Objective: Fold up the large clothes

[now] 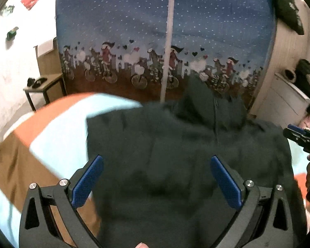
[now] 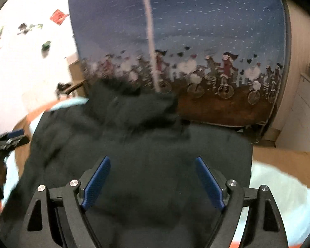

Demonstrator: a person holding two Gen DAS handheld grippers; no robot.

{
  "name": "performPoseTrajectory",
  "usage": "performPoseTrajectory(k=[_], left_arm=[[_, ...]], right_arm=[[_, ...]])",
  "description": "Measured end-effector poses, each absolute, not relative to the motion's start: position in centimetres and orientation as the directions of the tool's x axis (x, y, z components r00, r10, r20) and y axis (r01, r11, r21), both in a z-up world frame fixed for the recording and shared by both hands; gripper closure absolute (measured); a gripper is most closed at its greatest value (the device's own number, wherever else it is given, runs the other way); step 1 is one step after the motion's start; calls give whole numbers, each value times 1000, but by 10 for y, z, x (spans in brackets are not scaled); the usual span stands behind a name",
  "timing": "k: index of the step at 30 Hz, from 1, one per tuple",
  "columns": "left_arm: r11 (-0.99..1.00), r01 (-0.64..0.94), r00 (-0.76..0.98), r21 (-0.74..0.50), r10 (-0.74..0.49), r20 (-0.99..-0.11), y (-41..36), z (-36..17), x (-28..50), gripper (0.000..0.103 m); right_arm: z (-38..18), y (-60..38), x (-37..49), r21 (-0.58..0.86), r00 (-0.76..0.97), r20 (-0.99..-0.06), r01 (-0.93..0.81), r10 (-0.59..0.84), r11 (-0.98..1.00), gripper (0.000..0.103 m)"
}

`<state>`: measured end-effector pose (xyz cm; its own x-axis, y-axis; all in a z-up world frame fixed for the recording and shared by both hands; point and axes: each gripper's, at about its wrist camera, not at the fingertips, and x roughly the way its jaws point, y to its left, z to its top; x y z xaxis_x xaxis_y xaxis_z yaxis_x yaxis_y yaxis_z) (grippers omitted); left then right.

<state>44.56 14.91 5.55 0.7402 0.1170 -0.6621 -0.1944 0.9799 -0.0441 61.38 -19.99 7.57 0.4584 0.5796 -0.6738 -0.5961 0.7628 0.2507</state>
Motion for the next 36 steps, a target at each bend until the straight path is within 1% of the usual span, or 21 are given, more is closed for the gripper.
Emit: performPoseTrajectory(k=[3,5,7,10,14,15,17,18,19,20,21,22,23,24,25,29,32,36], left_arm=[[973,-219,723,-77,109,-682,149,68,508,1],[960,-245,701,-135,79,-709,155,72,553,1],[947,-265,702,-184,58,-710,159,76,580,1],[940,-263,692,-218,26,-721,160,77,614,1],[944,-276,652,-180,46,-757,155,65,641,1],[944,-286,638,-166,58,-768,154,60,645,1],[941,-298,626,-161,65,-778,153,50,650,2],[938,-306,627,-165,69,-776,154,47,649,3],[936,-310,633,-170,70,-771,155,46,647,7],[934,-311,643,-179,68,-763,156,47,645,22],[935,-294,659,-200,47,-751,157,47,643,35],[936,-282,658,-212,28,-752,158,48,642,63],[935,-273,650,-225,7,-760,161,47,643,78],[936,-265,647,-232,-6,-762,161,48,644,83],[939,-256,647,-228,-9,-763,161,50,643,89],[959,-208,682,-194,0,-731,152,63,627,96],[964,-184,714,-191,-3,-700,146,75,601,97],[973,-123,757,-194,-34,-653,136,93,556,98]], right_arm=[[75,-170,668,325,448,-691,-509,567,797,19],[72,-156,701,408,424,-694,-435,582,803,19],[66,-145,728,470,400,-702,-361,589,805,19],[58,-129,747,459,402,-734,-301,548,836,19],[38,-115,752,442,379,-767,-271,517,855,20],[32,-114,751,449,375,-770,-257,517,856,21],[23,-114,753,456,366,-775,-239,514,857,39],[18,-114,753,462,358,-778,-231,516,856,42],[15,-117,752,473,351,-777,-221,522,853,49],[13,-119,751,492,351,-769,-210,534,845,57],[14,-123,749,506,359,-758,-201,544,839,58],[16,-125,747,507,371,-750,-207,547,837,63],[19,-125,745,501,377,-748,-218,546,837,69],[22,-125,744,495,380,-748,-227,544,839,72],[26,-127,742,494,384,-743,-240,549,836,74],[42,-132,729,506,399,-712,-280,578,816,82],[59,-148,712,527,423,-669,-309,611,792,86],[84,-174,679,545,446,-614,-357,651,758,88]])
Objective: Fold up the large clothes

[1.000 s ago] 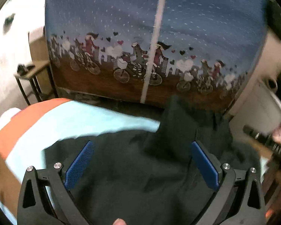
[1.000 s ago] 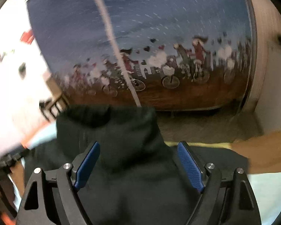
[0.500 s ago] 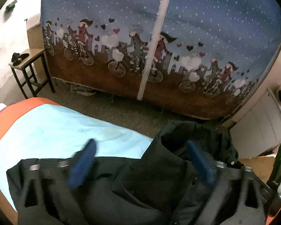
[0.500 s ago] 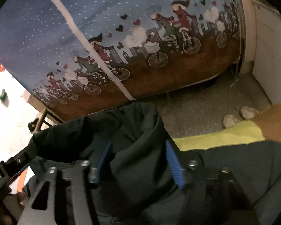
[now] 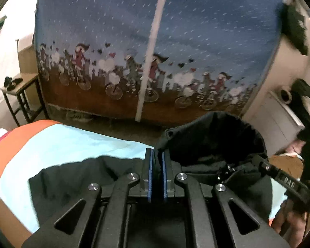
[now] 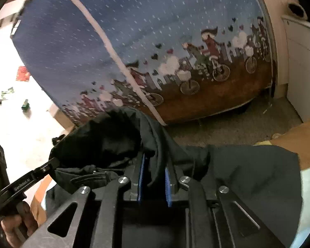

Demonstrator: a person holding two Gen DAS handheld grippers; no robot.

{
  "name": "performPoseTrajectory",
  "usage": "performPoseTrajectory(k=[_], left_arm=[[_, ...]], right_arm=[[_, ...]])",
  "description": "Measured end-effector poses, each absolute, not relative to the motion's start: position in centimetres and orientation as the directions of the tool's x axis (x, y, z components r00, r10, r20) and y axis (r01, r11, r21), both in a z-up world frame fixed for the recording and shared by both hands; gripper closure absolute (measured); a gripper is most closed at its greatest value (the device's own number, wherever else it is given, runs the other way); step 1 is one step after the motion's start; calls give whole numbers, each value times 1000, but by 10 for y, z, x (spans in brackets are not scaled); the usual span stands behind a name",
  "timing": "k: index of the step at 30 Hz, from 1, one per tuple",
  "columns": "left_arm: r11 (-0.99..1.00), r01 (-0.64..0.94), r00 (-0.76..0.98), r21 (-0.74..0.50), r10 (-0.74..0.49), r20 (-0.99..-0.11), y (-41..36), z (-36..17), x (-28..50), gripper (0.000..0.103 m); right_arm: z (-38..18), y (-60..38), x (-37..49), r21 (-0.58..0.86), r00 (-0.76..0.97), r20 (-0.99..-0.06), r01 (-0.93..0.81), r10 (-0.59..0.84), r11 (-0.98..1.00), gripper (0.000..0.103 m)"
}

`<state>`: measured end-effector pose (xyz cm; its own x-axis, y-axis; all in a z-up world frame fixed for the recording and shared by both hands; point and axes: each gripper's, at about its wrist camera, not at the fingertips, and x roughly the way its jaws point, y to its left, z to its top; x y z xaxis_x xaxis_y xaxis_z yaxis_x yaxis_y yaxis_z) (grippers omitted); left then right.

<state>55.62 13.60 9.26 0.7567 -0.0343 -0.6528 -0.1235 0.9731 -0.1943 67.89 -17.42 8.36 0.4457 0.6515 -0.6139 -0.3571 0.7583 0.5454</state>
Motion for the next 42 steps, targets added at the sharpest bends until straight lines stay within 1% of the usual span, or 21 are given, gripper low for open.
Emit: performPoseTrajectory(k=[4,9,10,14,17,20,25,27,28,33,36,37,39,41,42], left_arm=[[979,-67,771,-195,-73,-633,126,107,505,98],[975,-13,790,-222,-126,-600,120,117,436,100],[972,0,794,-236,-143,-591,120,117,417,100],[977,91,805,-195,-187,-563,107,112,353,101],[979,125,792,-158,-195,-579,97,96,329,101],[980,113,763,-164,-192,-617,93,70,325,101],[993,72,718,-89,-113,-687,88,22,344,101],[995,65,713,-71,-96,-694,86,14,351,101],[995,66,714,-70,-96,-694,86,13,353,101],[995,91,731,-41,-94,-676,86,16,353,101],[995,93,733,-27,-87,-675,83,13,358,101],[995,92,731,-25,-85,-678,85,12,362,101],[996,92,728,-15,-77,-681,85,8,364,101],[995,95,722,-6,-73,-688,86,4,367,101],[995,96,720,-8,-75,-690,87,3,368,101]], right_arm=[[105,-191,640,516,474,-576,-420,666,746,90],[132,-210,582,439,495,-562,-501,663,746,92],[139,-218,565,433,503,-546,-515,670,740,93],[151,-239,510,388,523,-528,-552,669,738,94],[147,-244,480,353,521,-549,-564,654,746,94],[132,-246,471,365,512,-571,-541,642,757,94],[93,-235,477,327,493,-641,-518,588,791,94],[87,-236,478,341,475,-648,-518,595,785,94],[87,-238,477,345,467,-651,-520,598,781,91],[102,-255,464,343,461,-635,-552,621,760,91],[120,-268,456,338,514,-595,-537,618,773,90],[133,-271,457,321,547,-565,-544,618,775,89],[150,-261,466,270,579,-546,-563,606,781,84],[158,-241,485,255,551,-570,-587,610,768,74],[158,-234,493,263,529,-582,-596,617,759,71]])
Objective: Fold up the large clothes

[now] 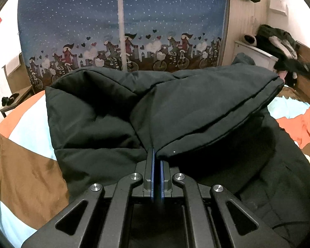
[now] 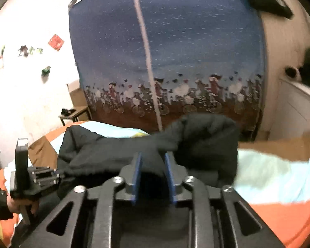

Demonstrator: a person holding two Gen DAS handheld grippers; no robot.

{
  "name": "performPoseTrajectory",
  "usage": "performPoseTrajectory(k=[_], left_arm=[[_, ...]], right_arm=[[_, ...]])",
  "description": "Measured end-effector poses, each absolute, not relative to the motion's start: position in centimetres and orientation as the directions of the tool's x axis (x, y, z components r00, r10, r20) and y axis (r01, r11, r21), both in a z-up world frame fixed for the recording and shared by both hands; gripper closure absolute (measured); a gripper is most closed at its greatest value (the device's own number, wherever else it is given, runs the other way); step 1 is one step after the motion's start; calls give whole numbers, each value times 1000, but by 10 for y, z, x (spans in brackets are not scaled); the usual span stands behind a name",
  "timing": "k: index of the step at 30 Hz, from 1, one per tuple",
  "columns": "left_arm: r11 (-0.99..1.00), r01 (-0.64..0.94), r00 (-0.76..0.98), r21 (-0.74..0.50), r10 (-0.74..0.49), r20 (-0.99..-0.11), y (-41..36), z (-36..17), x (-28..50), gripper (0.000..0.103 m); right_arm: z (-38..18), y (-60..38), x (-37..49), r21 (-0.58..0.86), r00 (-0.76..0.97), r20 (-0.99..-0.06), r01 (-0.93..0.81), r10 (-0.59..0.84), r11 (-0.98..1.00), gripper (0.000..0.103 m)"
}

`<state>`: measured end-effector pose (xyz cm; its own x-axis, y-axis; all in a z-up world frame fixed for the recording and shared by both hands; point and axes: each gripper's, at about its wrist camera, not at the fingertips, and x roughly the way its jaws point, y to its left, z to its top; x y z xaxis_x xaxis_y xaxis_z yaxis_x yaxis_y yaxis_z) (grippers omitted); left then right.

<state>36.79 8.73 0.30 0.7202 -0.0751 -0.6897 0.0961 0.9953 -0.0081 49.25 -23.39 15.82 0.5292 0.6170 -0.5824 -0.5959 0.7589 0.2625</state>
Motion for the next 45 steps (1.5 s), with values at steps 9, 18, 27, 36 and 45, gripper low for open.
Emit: performPoseTrajectory(k=[9,18,27,36,45], left_arm=[[988,90,694,-122,-151,-705,104,17,365,100],[965,110,745,-239,-239,-623,118,68,340,76],[970,48,717,-239,-200,-668,102,57,401,41],[990,2,630,-144,-114,-768,101,8,443,36],[990,-23,590,-140,-99,-801,114,-27,493,28]], right_arm=[[104,-163,539,183,421,-712,-661,562,728,59],[67,-175,524,193,382,-746,-660,545,726,62],[65,-181,525,207,382,-738,-656,557,725,62],[50,-177,530,136,369,-772,-699,517,702,62],[11,-136,584,107,319,-845,-684,428,721,62]])
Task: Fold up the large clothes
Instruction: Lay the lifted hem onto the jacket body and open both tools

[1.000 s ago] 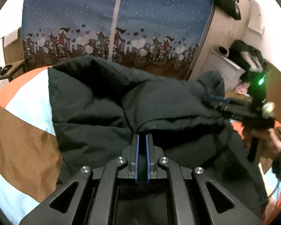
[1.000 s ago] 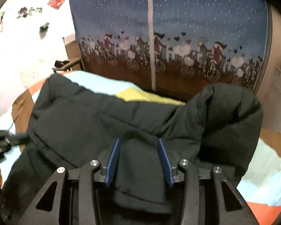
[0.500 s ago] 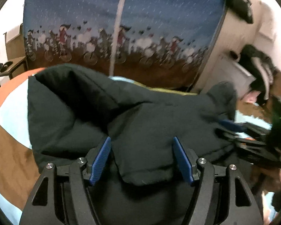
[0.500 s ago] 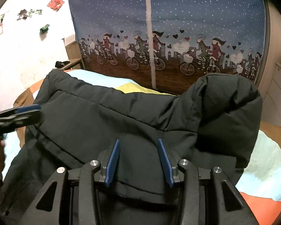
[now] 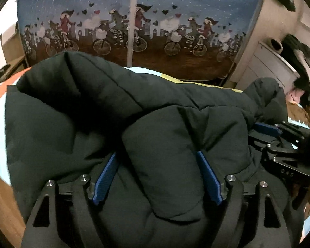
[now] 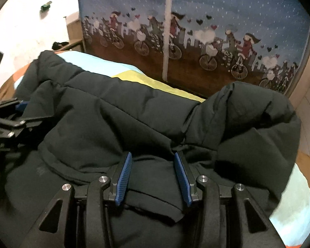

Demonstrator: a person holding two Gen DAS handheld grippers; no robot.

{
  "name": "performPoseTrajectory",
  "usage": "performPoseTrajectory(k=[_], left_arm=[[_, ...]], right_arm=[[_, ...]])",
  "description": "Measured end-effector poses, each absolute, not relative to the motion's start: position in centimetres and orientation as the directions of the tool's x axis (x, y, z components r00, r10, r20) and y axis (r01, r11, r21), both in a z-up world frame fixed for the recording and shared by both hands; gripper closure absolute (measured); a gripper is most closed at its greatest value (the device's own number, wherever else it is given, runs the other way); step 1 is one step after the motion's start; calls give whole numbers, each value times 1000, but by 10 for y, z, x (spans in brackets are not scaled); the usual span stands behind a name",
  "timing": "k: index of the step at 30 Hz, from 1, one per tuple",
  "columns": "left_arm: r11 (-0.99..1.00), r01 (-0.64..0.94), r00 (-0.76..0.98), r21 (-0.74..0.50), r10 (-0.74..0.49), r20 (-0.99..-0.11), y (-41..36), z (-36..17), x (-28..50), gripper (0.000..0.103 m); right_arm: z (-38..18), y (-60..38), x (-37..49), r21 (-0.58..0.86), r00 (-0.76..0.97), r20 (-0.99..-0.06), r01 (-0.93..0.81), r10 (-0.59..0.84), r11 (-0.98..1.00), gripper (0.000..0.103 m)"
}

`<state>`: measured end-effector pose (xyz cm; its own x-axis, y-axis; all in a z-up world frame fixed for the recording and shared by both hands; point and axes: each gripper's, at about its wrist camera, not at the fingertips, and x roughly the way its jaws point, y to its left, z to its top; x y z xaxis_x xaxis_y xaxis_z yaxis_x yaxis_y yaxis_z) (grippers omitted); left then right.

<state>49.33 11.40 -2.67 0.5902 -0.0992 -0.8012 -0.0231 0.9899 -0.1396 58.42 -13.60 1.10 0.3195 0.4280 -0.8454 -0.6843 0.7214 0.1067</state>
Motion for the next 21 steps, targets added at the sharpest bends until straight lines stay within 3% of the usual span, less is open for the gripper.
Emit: performPoseTrajectory(k=[7,11,12,14,15,21], left_arm=[[998,-24,642,-64,-34,-766,109,-39,502,24],[988,-17,684,-155,-102,-722,118,-32,484,25],[983,-17,691,-185,-122,-713,123,-29,476,25],[980,-24,693,-196,-124,-710,123,-22,471,25],[981,-33,694,-189,-114,-711,124,-16,469,25],[986,-46,749,-162,-73,-659,119,13,454,25]], right_arm=[[-8,-131,598,125,342,-828,-659,445,741,62],[8,-148,584,178,376,-779,-636,502,751,60],[12,-152,583,198,377,-769,-628,516,753,59],[22,-162,581,243,384,-746,-603,544,760,41],[28,-165,580,256,388,-738,-596,552,761,37],[54,-171,575,236,441,-706,-592,555,771,35]])
